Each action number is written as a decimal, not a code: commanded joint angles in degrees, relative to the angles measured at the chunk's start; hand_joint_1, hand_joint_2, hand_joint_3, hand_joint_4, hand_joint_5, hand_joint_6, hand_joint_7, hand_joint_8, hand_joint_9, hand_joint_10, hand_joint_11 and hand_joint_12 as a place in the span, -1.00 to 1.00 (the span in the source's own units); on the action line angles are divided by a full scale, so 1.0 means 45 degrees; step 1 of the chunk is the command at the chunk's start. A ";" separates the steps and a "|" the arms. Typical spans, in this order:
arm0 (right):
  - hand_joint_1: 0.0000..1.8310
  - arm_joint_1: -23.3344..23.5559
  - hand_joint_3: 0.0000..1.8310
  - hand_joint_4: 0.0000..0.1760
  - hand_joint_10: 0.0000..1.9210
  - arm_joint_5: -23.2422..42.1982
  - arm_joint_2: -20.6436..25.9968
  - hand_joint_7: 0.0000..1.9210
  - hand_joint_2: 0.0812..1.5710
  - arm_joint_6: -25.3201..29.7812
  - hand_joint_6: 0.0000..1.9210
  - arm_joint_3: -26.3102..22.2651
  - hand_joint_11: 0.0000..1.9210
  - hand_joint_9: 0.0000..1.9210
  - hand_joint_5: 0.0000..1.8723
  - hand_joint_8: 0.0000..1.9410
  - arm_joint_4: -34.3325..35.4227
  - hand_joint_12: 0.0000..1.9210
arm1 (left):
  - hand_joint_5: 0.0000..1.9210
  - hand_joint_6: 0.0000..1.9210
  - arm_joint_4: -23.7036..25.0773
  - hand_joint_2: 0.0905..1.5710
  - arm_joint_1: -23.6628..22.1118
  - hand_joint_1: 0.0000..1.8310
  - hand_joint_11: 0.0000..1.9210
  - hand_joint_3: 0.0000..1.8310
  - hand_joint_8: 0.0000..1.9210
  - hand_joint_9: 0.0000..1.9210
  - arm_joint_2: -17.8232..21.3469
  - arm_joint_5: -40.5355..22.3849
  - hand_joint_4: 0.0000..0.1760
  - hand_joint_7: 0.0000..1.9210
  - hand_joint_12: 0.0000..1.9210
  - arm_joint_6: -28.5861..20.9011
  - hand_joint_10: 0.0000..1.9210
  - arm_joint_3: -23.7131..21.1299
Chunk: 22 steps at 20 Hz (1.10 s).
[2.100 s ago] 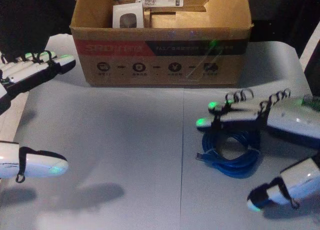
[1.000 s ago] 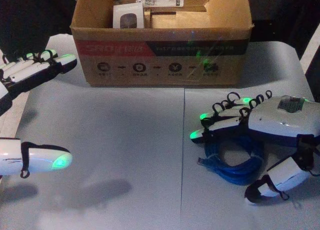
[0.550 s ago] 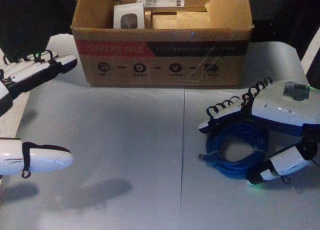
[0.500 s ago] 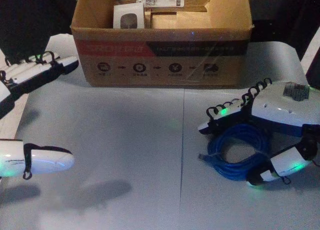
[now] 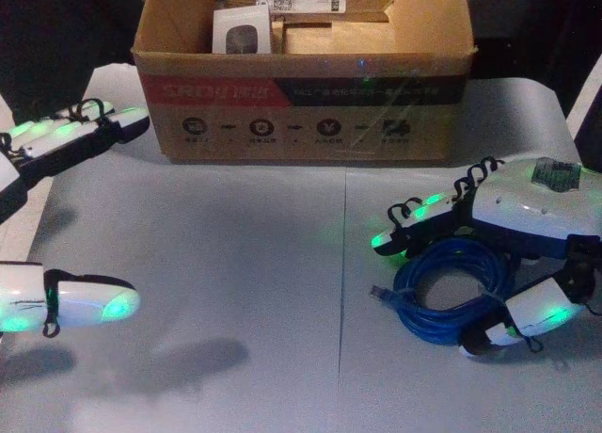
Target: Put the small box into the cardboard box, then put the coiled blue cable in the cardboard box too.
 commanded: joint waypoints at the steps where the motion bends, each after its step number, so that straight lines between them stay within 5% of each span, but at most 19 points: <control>1: 0.26 0.0046 -1.00 -1.00 1.00 -0.0164 -0.0116 -0.37 0.69 -0.0042 0.48 0.0002 0.35 0.07 -0.37 0.89 -0.0079 0.97 | -0.86 -1.00 -0.0037 0.03 -0.0080 -0.33 -0.96 -1.00 -1.00 -1.00 -0.0076 -0.1569 1.00 -0.94 -0.99 -0.0072 -1.00 0.0037; 3: 0.23 0.0502 -0.99 -1.00 1.00 0.0023 0.0144 -0.38 0.72 -0.0042 0.57 -0.0116 0.31 0.05 -0.43 0.90 -0.0084 0.95 | -0.86 -1.00 -0.0042 0.03 -0.0045 -0.33 -0.95 -1.00 -1.00 -0.99 -0.0077 -0.1604 1.00 -0.93 -0.98 -0.0111 -1.00 0.0033; 5: 0.42 0.0671 -1.00 -1.00 1.00 0.0679 0.0449 -0.43 0.70 -0.0042 1.00 -0.0350 0.35 0.10 -0.56 0.79 -0.0040 0.90 | -0.85 -1.00 -0.0045 0.03 -0.0017 -0.32 -0.94 -1.00 -0.99 -0.98 -0.0077 -0.1664 1.00 -0.92 -0.98 -0.0140 -1.00 0.0029; 11: 0.24 0.1261 -1.00 -1.00 0.69 0.2737 0.1524 -0.24 0.64 -0.0036 0.70 -0.1075 0.23 0.08 -0.36 0.47 0.0442 0.75 | -0.86 -1.00 -0.0081 0.04 -0.0009 -0.31 -0.93 -1.00 -1.00 -0.99 -0.0092 -0.1712 1.00 -0.94 -0.98 -0.0144 -1.00 0.0014; 15: 0.21 0.1283 -1.00 -1.00 0.67 0.4319 0.2095 -0.28 0.72 -0.0036 0.76 -0.1391 0.11 -0.04 -0.54 0.68 0.1047 0.74 | -0.86 -1.00 -0.0129 0.04 0.0022 -0.35 -0.93 -1.00 -1.00 -0.97 -0.0132 -0.1756 1.00 -0.93 -0.98 -0.0146 -0.99 0.0004; 17: 0.02 0.1412 -1.00 -1.00 0.85 0.4962 0.2319 -0.17 0.80 -0.0035 0.82 -0.1522 0.22 0.11 -0.50 0.71 0.1177 1.00 | -0.84 -0.99 -0.0143 0.03 0.0025 -0.33 -0.94 -1.00 -1.00 -0.97 -0.0138 -0.1756 1.00 -0.93 -0.99 -0.0146 -1.00 0.0004; 18: -0.02 0.1513 -0.99 -1.00 1.00 0.5357 0.2443 0.06 0.87 -0.0035 0.94 -0.1608 0.48 0.37 -0.56 0.99 0.1190 1.00 | -0.84 -0.99 -0.0163 0.03 0.0028 -0.32 -0.94 -1.00 -1.00 -0.97 -0.0138 -0.1767 1.00 -0.92 -0.99 -0.0146 -1.00 0.0004; 20: 0.03 0.1624 -0.97 -1.00 1.00 0.6052 0.2616 -0.03 0.87 -0.0035 1.00 -0.1724 0.43 0.29 -0.65 1.00 0.1322 1.00 | -0.83 -0.99 -0.0189 0.02 0.0042 -0.31 -0.93 -1.00 -0.99 -0.96 -0.0138 -0.1830 1.00 -0.91 -0.98 -0.0146 -0.99 0.0004; 21: -0.21 0.1686 -0.99 -1.00 1.00 0.6541 0.2690 0.09 0.91 -0.0033 1.00 -0.1741 0.42 0.34 -0.60 1.00 0.1502 1.00 | -0.82 -0.99 -0.0198 0.02 0.0045 -0.30 -0.93 -1.00 -0.99 -0.95 -0.0138 -0.1875 1.00 -0.90 -0.99 -0.0146 -0.99 0.0005; 22: -0.26 0.1754 -0.99 -0.61 1.00 0.6840 0.2735 0.14 0.91 -0.0033 1.00 -0.1736 0.42 0.37 -0.59 1.00 0.1626 1.00 | -0.81 -0.99 -0.0204 0.01 0.0045 -0.29 -0.92 -1.00 -0.99 -0.93 -0.0138 -0.1900 0.99 -0.88 -0.98 -0.0146 -0.99 0.0005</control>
